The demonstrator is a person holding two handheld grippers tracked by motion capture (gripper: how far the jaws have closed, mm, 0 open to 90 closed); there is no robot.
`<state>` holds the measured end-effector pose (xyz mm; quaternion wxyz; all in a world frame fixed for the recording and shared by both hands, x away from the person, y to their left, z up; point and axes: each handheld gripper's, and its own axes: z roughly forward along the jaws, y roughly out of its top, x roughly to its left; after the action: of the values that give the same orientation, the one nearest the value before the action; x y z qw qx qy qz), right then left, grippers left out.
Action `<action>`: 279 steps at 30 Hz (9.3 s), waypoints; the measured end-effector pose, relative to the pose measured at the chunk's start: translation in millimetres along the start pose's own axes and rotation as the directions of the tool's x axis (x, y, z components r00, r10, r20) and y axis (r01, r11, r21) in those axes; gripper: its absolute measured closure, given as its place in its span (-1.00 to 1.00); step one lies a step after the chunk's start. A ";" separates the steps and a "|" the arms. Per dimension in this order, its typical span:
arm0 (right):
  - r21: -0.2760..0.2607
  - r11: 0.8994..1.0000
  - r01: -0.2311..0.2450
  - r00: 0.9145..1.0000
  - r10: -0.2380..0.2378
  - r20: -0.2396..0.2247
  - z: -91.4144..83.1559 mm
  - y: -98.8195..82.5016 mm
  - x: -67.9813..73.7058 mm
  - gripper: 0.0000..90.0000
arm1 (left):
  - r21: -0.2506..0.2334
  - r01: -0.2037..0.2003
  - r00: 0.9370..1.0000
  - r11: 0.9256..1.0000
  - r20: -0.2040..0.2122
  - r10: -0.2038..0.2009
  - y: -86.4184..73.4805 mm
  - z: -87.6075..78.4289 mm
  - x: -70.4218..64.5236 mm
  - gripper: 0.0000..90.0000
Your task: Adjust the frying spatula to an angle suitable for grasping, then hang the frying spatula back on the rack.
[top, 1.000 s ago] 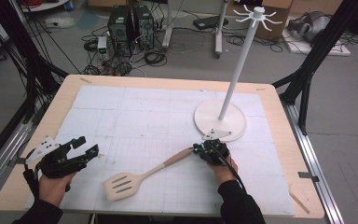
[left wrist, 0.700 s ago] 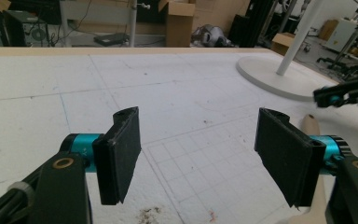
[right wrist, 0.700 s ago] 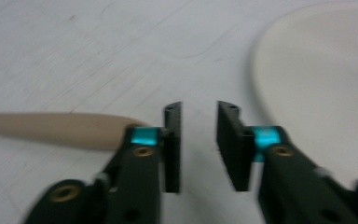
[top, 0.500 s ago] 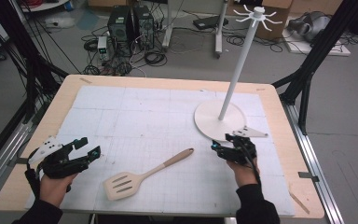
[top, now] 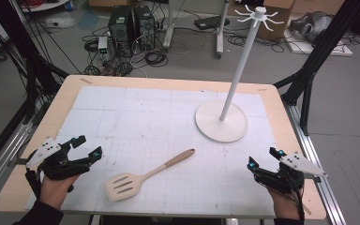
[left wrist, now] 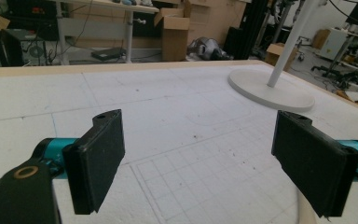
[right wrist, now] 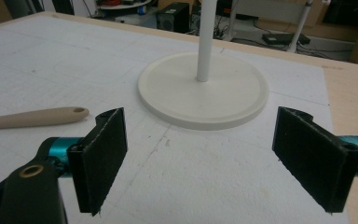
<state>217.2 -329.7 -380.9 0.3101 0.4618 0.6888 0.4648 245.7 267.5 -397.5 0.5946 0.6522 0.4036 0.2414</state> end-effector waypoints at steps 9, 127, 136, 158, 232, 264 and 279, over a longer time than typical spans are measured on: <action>0.007 1.000 -0.024 0.999 0.023 0.039 2.8 -6.9 -4.5 -0.62 | 0.014 -0.015 0.999 1.000 0.030 0.015 0.5 -0.1 -2.7 -0.49; 0.021 0.999 -0.028 0.999 0.027 0.040 2.3 -12.1 -7.2 -0.60 | 0.621 -0.329 0.922 0.711 0.373 0.102 -10.3 124.7 -104.4 0.73; 0.020 0.999 -0.036 0.999 0.036 0.005 6.8 -11.4 -2.4 -0.60 | 0.452 -0.260 0.937 0.853 0.331 0.111 7.5 106.0 -95.4 0.73; -0.061 0.998 -0.006 0.960 -0.011 -0.279 50.8 46.2 70.4 -0.60 | 0.147 -0.119 0.965 0.982 0.252 0.079 32.6 76.4 -81.0 0.73; -0.180 0.979 -0.096 0.711 -0.060 -0.701 102.6 165.4 175.6 0.61 | -0.017 -0.103 0.920 0.995 0.379 0.102 43.2 69.4 -102.0 0.46; -0.209 0.977 -0.053 0.803 -0.083 -0.590 77.5 218.0 70.4 0.62 | 0.026 -0.057 0.977 0.998 0.208 0.051 28.3 51.2 -35.6 -0.58; -0.202 0.978 -0.041 0.852 -0.071 -0.519 78.1 256.3 39.2 0.62 | 0.027 -0.061 0.975 0.998 0.215 0.054 28.2 51.2 -36.9 -0.56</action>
<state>358.4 -229.6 -172.6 0.1606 0.2778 0.6989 0.6392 272.6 208.6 -373.0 0.6165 0.6955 0.3221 0.1799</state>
